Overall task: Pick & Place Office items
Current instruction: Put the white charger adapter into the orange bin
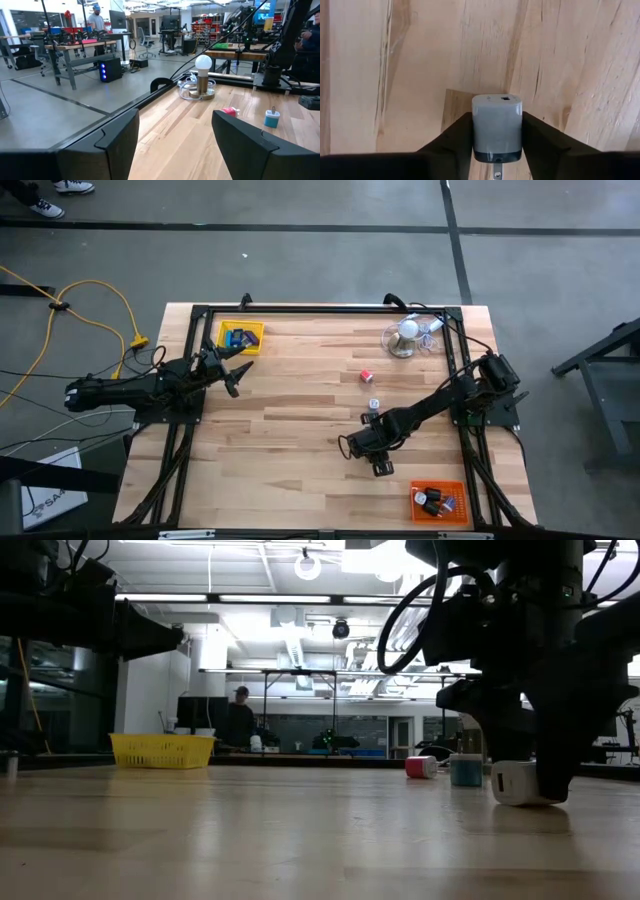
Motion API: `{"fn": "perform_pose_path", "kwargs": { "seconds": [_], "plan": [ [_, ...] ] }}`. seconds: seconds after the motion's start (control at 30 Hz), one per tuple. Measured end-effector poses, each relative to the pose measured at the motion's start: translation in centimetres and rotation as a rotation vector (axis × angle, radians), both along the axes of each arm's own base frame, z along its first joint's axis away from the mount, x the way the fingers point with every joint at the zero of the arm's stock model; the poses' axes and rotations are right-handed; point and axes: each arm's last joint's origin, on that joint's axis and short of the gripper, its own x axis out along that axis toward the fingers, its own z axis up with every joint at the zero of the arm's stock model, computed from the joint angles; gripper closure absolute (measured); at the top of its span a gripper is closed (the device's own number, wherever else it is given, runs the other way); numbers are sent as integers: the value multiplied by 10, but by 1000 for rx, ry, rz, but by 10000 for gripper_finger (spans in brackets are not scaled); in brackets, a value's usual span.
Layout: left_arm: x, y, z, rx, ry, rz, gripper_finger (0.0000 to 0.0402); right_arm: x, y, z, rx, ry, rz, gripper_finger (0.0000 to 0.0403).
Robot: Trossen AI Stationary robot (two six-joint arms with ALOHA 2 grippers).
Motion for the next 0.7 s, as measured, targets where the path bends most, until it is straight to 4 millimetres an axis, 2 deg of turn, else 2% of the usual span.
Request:
{"fn": "perform_pose_path", "kwargs": {
  "seconds": [0.5,0.7],
  "plan": [
    [0,0,0,0,0,0,159,0,0,0,1,0,-1,276],
    [0,0,0,0,0,0,159,-1,0,6,1,-24,0,274]
  ]
}}
